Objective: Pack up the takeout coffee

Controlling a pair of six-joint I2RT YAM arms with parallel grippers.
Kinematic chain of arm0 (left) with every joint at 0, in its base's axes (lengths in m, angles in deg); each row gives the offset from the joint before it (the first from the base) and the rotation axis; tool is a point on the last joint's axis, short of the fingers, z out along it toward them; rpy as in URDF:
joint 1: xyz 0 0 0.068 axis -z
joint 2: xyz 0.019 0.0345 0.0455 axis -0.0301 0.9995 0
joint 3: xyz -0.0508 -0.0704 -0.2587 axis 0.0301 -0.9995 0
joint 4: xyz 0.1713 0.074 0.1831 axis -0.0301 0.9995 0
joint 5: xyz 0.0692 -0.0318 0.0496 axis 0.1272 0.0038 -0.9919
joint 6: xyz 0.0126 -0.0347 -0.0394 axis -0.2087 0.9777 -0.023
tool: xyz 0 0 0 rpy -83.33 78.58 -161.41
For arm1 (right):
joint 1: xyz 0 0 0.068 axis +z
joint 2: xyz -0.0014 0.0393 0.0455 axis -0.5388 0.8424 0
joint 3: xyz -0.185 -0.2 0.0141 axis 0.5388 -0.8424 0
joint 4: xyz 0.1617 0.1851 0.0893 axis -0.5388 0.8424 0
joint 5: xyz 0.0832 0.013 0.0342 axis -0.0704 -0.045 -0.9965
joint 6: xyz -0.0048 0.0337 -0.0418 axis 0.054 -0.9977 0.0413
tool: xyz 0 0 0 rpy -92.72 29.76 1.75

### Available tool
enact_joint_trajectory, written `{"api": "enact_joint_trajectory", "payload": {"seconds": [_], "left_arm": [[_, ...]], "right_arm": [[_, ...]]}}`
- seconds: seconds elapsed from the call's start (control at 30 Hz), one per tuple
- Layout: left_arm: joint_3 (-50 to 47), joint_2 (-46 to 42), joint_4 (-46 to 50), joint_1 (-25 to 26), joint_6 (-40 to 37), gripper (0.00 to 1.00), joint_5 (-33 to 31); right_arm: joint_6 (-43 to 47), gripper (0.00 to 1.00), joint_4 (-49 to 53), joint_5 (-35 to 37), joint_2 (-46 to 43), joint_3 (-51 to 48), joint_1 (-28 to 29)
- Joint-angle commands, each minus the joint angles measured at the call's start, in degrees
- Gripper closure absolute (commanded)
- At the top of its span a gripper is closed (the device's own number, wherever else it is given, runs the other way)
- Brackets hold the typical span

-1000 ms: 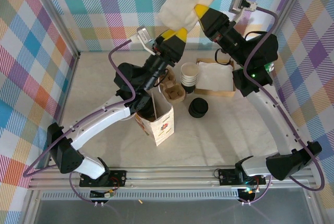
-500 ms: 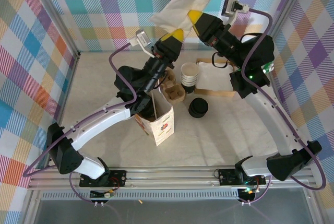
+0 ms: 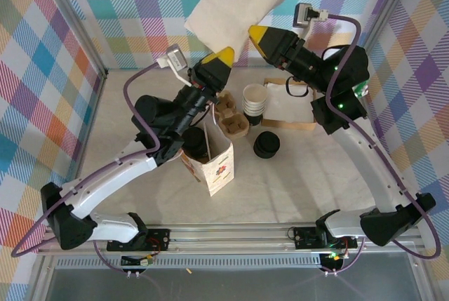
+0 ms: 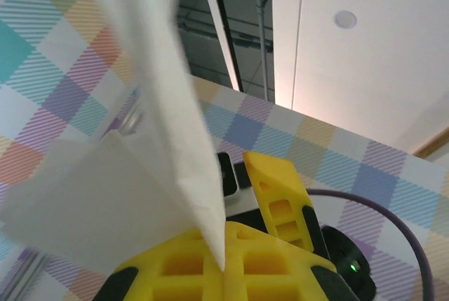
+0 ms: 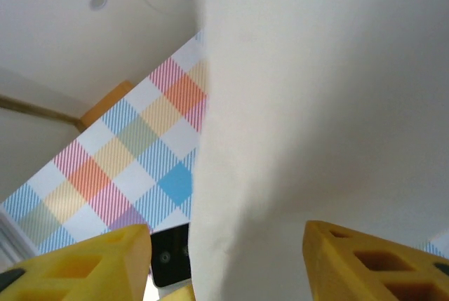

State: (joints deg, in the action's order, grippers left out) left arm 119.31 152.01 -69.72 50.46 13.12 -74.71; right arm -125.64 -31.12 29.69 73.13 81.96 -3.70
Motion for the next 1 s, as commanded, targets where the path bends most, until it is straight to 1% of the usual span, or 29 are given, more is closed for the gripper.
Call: {"api": "enact_joint_trajectory", "payload": {"seconds": [0.0, 0.1, 0.17, 0.27, 0.33, 0.4, 0.5, 0.57, 0.8, 0.83, 0.97], "left_arm": [[-0.29, -2.46, 6.00, 0.49, -1.69, 1.00, 6.08], [-0.04, -3.27, 9.32, 0.54, -2.15, 1.00, 9.91], [0.62, -3.60, 11.83, 0.57, -3.14, 1.00, 12.10], [2.72, -4.68, 18.52, 0.67, -6.81, 1.00, 15.16], [4.56, -5.58, 24.41, 0.70, -10.53, 1.00, 17.34], [5.69, -6.58, 28.57, 0.71, -13.36, 1.00, 18.21], [4.90, -8.89, 31.16, 0.66, -15.13, 1.00, 17.12], [3.58, -10.46, 31.54, 0.59, -14.93, 1.00, 16.06], [-1.13, -14.00, 32.38, 0.60, -10.94, 1.00, 15.71], [-1.82, -14.56, 32.60, 0.63, -10.34, 1.00, 15.56], [-4.94, -17.02, 34.25, 0.67, -9.52, 1.00, 13.36]], "right_arm": [[2.70, 0.34, 3.13, -4.68, 0.50, 4.15, 0.27], [3.66, 0.31, 7.04, -5.17, 0.48, 4.87, 0.27], [2.59, 0.34, 7.83, -6.34, 0.54, 4.42, 0.27], [-1.01, 0.38, 8.32, -9.48, 0.63, 3.16, 0.28], [-4.79, 0.40, 5.33, -12.12, 0.61, 1.00, 0.28], [-8.47, 0.42, 0.63, -14.18, 0.52, -1.22, 0.27], [-11.78, 0.47, -6.52, -16.68, 0.29, -3.48, 0.27], [-12.27, 0.55, -9.43, -17.45, -0.02, -4.30, 0.28], [-9.29, 0.95, -12.14, -18.12, -1.41, -4.32, 0.27], [-8.62, 1.00, -12.07, -18.29, -1.61, -4.02, 0.27], [-4.24, 1.00, -11.66, -18.61, -2.53, -3.83, 0.27]]}}
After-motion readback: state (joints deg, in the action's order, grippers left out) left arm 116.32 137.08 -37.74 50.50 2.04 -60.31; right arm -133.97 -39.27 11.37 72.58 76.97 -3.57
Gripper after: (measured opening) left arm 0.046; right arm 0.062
